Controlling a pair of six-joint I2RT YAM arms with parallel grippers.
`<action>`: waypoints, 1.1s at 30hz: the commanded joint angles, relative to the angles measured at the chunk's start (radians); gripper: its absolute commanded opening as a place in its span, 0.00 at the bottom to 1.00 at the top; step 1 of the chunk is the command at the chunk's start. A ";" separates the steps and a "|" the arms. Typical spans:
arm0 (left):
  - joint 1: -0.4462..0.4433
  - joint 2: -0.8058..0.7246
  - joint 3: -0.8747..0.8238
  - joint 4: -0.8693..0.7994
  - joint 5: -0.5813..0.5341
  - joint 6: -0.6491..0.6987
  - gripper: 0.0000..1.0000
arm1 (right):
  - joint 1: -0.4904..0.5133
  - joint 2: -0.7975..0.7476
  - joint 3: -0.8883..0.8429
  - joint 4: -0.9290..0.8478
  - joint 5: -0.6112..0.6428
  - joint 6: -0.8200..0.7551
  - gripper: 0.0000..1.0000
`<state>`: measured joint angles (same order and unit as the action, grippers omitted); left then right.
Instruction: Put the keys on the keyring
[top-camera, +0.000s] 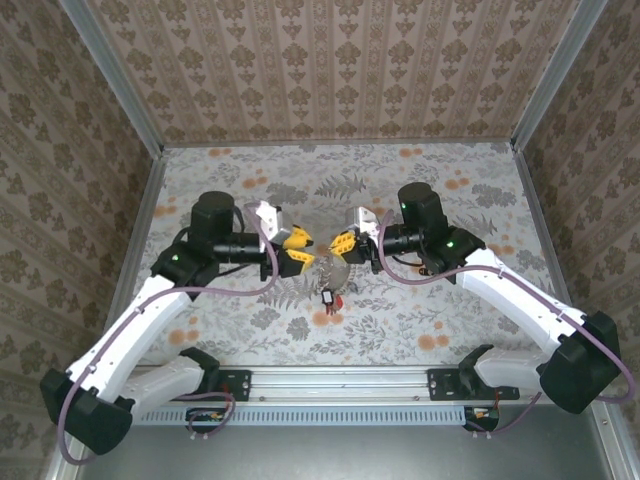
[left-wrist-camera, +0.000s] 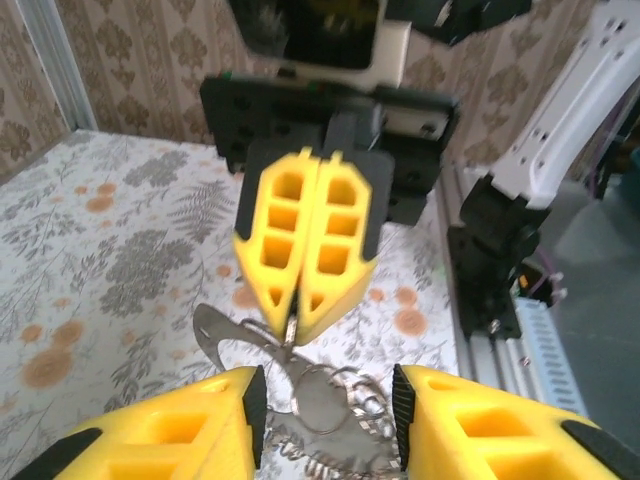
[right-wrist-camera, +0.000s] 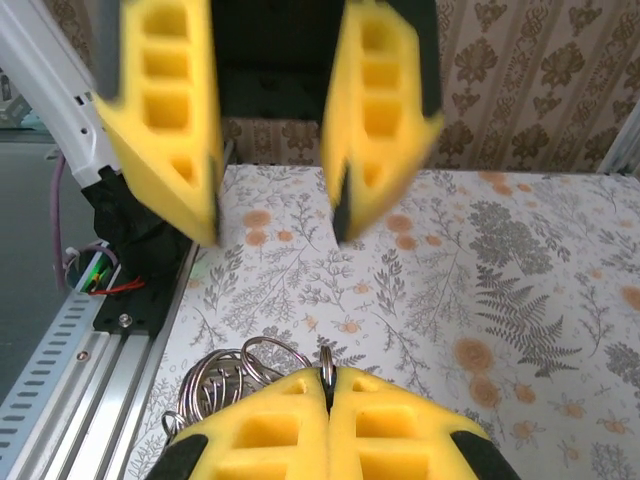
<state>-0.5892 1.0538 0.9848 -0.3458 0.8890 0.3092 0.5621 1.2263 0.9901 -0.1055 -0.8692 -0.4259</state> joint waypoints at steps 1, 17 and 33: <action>-0.018 0.033 0.054 -0.060 -0.035 0.100 0.35 | 0.004 0.006 -0.004 0.072 -0.045 0.018 0.00; -0.050 0.089 0.079 -0.070 0.004 0.125 0.18 | 0.011 0.010 -0.008 0.096 -0.042 0.021 0.00; -0.071 0.074 0.069 -0.037 -0.026 0.150 0.00 | 0.014 -0.013 -0.025 0.085 -0.054 0.011 0.07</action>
<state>-0.6441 1.1439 1.0378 -0.4152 0.8394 0.4282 0.5694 1.2369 0.9581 -0.0509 -0.8898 -0.3893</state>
